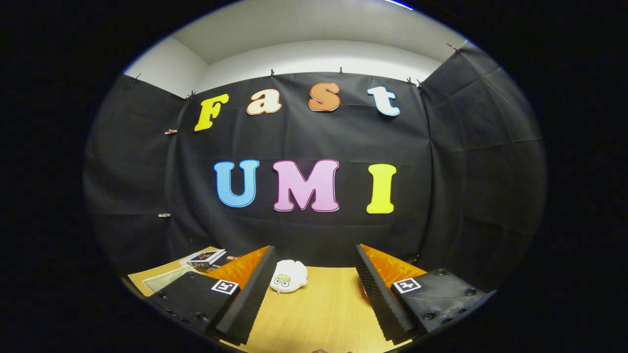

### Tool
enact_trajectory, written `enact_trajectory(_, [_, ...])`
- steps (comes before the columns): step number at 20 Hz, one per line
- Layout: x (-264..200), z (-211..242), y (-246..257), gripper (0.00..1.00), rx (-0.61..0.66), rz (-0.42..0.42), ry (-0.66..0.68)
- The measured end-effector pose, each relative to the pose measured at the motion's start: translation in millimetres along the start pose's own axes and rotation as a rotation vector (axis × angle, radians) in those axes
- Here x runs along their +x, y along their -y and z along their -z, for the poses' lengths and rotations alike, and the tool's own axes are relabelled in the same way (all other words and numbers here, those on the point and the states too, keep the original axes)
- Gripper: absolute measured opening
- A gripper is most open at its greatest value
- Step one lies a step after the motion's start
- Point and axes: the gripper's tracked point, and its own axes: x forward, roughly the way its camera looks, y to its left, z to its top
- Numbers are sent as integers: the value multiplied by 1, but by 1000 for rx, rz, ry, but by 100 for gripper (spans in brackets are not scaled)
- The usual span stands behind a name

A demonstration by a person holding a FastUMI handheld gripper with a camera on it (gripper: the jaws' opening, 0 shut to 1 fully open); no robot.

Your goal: Open the storage box then place both shoes into the box .Put the left shoe in first, then the right shoe, with the right side of both shoes facing outward in a uniform manner.

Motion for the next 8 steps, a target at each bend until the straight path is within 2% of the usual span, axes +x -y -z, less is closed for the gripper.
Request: enact_trajectory(8, [5, 21, -8, 98, 48, -35, -60])
